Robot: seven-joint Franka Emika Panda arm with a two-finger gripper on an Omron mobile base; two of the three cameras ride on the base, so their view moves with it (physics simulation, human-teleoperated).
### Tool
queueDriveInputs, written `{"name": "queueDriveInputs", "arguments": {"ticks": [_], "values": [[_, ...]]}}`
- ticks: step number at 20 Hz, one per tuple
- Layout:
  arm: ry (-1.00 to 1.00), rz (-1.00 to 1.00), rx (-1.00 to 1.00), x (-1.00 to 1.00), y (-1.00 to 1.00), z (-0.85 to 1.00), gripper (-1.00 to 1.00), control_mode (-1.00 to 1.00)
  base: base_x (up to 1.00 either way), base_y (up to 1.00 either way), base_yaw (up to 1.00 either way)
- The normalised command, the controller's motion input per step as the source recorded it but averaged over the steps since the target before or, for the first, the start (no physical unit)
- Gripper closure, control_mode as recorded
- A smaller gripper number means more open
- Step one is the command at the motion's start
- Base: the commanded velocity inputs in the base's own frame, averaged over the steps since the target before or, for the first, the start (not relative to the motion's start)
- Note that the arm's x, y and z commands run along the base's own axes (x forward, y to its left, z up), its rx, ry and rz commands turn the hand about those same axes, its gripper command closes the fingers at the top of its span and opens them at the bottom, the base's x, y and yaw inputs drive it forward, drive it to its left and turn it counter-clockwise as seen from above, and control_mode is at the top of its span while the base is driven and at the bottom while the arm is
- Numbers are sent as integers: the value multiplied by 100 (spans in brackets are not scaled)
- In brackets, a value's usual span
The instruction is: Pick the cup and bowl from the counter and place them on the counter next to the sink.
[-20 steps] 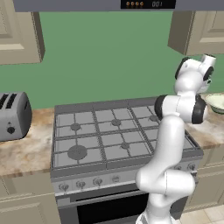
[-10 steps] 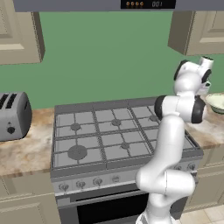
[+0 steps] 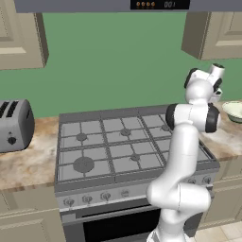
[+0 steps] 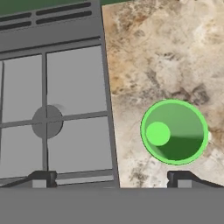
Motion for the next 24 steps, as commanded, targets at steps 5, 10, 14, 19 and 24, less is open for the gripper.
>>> {"name": "queueDriveInputs", "arguments": {"ticks": [5, 10, 14, 19, 24], "values": [[-2, 0, -4, 18, 0, -5, -100, -100, 0, 0, 0], [4, 0, -9, 8, -3, -12, -100, -100, 0, 0, 0], [7, 0, -11, 0, 0, -7, -100, -100, 0, 0, 0], [4, 0, -4, 0, -4, -3, -100, -100, 0, 0, 0], [0, 0, 0, 0, -18, -7, -100, -100, 0, 0, 0]]}}
